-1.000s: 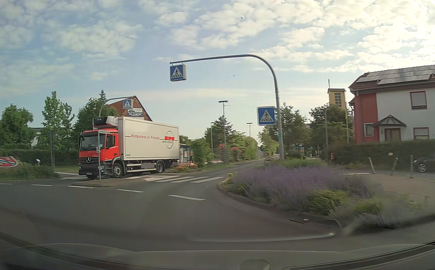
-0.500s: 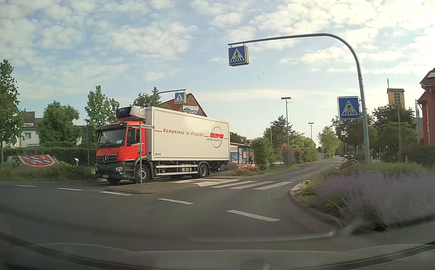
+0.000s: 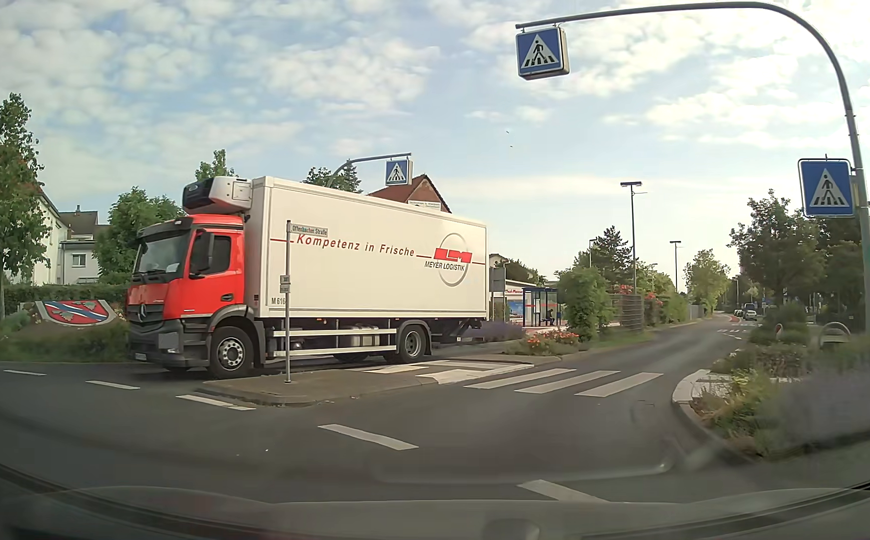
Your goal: Follow the waypoints while adhering to traffic rules and regulations
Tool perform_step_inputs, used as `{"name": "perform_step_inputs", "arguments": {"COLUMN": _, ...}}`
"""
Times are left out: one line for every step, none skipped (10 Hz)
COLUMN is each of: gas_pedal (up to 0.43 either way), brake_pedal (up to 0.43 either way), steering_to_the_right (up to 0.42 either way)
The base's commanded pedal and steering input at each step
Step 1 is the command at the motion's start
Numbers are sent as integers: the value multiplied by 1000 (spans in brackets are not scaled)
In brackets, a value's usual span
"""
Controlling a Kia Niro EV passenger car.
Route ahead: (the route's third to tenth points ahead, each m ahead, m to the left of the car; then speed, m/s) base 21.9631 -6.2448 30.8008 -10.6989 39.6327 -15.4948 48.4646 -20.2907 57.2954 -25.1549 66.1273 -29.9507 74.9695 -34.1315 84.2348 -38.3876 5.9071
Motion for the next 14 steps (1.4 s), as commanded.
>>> {"name": "perform_step_inputs", "arguments": {"gas_pedal": 8, "brake_pedal": 30, "steering_to_the_right": 13}}
{"name": "perform_step_inputs", "arguments": {"gas_pedal": 8, "brake_pedal": 30, "steering_to_the_right": 47}}
{"name": "perform_step_inputs", "arguments": {"gas_pedal": 8, "brake_pedal": 30, "steering_to_the_right": 81}}
{"name": "perform_step_inputs", "arguments": {"gas_pedal": 20, "brake_pedal": 30, "steering_to_the_right": 105}}
{"name": "perform_step_inputs", "arguments": {"gas_pedal": 20, "brake_pedal": 30, "steering_to_the_right": 129}}
{"name": "perform_step_inputs", "arguments": {"gas_pedal": 28, "brake_pedal": 30, "steering_to_the_right": 150}}
{"name": "perform_step_inputs", "arguments": {"gas_pedal": 28, "brake_pedal": 30, "steering_to_the_right": 167}}
{"name": "perform_step_inputs", "arguments": {"gas_pedal": 39, "brake_pedal": 30, "steering_to_the_right": 178}}
{"name": "perform_step_inputs", "arguments": {"gas_pedal": 47, "brake_pedal": 30, "steering_to_the_right": 191}}
{"name": "perform_step_inputs", "arguments": {"gas_pedal": 59, "brake_pedal": 30, "steering_to_the_right": 199}}
{"name": "perform_step_inputs", "arguments": {"gas_pedal": 67, "brake_pedal": 30, "steering_to_the_right": 202}}
{"name": "perform_step_inputs", "arguments": {"gas_pedal": 79, "brake_pedal": 30, "steering_to_the_right": 203}}
{"name": "perform_step_inputs", "arguments": {"gas_pedal": 79, "brake_pedal": 30, "steering_to_the_right": 203}}
{"name": "perform_step_inputs", "arguments": {"gas_pedal": 79, "brake_pedal": 30, "steering_to_the_right": 203}}
